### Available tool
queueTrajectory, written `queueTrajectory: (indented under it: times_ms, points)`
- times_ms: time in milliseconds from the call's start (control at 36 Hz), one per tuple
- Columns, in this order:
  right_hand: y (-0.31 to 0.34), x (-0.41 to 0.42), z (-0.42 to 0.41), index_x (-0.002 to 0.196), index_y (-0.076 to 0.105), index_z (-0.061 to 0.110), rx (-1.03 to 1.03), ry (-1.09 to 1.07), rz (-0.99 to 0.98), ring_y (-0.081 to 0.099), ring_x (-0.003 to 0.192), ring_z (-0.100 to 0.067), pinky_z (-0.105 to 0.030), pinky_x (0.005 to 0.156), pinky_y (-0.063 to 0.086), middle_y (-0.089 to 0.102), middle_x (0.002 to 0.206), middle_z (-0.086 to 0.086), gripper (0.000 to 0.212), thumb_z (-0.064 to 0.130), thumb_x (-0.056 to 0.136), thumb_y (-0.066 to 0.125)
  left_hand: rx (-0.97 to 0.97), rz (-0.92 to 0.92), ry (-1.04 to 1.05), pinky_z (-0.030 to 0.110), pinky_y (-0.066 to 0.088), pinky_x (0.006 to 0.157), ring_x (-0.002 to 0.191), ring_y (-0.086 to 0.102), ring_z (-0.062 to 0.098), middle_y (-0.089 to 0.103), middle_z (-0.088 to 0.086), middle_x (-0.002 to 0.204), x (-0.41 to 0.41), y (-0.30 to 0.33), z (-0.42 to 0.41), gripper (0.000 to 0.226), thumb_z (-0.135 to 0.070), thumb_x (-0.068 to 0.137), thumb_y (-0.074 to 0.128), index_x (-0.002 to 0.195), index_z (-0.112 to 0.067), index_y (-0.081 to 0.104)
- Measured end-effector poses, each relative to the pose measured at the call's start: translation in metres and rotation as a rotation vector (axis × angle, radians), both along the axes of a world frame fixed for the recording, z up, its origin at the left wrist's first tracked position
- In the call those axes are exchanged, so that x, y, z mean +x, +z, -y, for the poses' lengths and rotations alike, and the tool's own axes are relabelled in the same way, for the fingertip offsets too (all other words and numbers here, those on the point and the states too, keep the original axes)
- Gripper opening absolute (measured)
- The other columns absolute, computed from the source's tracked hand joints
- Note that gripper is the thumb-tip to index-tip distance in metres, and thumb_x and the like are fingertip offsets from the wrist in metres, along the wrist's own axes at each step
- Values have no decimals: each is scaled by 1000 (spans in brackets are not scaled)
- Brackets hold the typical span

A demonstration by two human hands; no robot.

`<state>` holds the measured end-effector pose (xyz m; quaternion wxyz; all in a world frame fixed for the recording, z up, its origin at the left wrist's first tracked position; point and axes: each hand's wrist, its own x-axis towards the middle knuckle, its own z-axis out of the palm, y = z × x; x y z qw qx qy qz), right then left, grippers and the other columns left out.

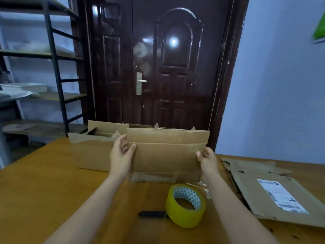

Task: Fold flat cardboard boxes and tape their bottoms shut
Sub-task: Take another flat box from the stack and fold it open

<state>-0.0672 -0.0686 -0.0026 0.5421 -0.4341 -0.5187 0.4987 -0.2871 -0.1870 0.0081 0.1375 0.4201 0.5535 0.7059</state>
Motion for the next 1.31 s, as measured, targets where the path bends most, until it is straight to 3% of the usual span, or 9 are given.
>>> queueTrajectory:
  times_ms: [167, 278, 417, 750, 833, 944, 1028, 1111, 1306]
  points:
    - [-12, -4, 2, 101, 56, 23, 35, -21, -70, 59, 100, -17, -37, 90, 48, 64, 107, -1, 19, 7, 97, 47, 18, 13, 80, 30, 41, 101, 120, 47, 7, 51, -7, 128, 16, -49, -10, 39, -20, 96, 52, 134, -26, 42]
    - [-21, -4, 3, 106, 56, 24, 32, -20, -102, 58, 99, -12, -33, 86, 48, 63, 106, 4, 17, 12, 98, 47, 85, 72, 102, 18, 40, 92, 108, 47, -16, 48, -22, 121, 25, -67, -11, 52, -18, 95, 53, 138, -36, 32]
    - [-36, -1, 1, 124, 51, 21, 29, -1, -66, 54, 110, -11, -33, 91, 47, 59, 117, 8, 27, 20, 97, 49, 91, 46, 97, 35, 36, 106, 131, 40, 11, 44, -6, 140, 22, -72, -17, 50, -23, 93, 52, 137, -38, 34]
    - [-34, 8, -4, 145, 35, 23, -4, 137, 6, 37, 132, -14, -39, 111, 32, 43, 144, 5, 49, 17, 98, 47, 83, 81, -37, 34, 28, 113, 137, 30, 3, 35, -20, 145, 24, -70, -15, 60, -30, 85, 53, 140, -39, 29]
    - [-32, 2, -4, 143, 39, 30, -72, 189, -38, 39, 131, -16, -39, 109, 34, 44, 145, 4, 45, 17, 100, 39, 93, 94, -90, 30, 28, 112, 131, 32, -11, 35, -31, 139, 26, -67, -17, 58, -30, 85, 52, 138, -40, 30]
    - [-25, -15, 0, 134, 47, 33, -140, 259, -51, 58, 96, -7, -21, 70, 50, 62, 119, 1, 36, 27, 102, 31, 98, 92, -137, 29, 32, 109, 129, 34, -12, 36, -31, 139, 29, -68, -20, 56, -30, 88, 58, 137, -42, 32]
    - [-29, -25, 4, 137, 46, 37, -139, 239, 31, 55, 112, -10, -34, 91, 50, 59, 126, 3, 42, 46, 96, 37, 108, 108, -116, 38, 32, 112, 135, 35, 2, 39, -19, 144, 27, -69, -22, 56, -22, 89, 54, 138, -38, 34]
    - [-35, -26, 3, 139, 39, 37, -62, 197, 91, 42, 131, -19, -48, 108, 37, 43, 142, 3, 40, 39, 100, 32, 112, 90, -82, 39, 32, 112, 135, 36, 5, 40, -15, 144, 25, -68, -23, 55, -16, 91, 54, 138, -38, 33]
    - [-20, -27, 6, 110, 48, 27, 67, -39, 271, 57, 106, -19, -45, 93, 49, 54, 118, -1, 13, 27, 99, 41, 77, 46, -65, 25, 36, 105, 131, 37, -2, 41, -24, 138, 27, -68, -23, 61, -13, 90, 58, 134, -47, 33]
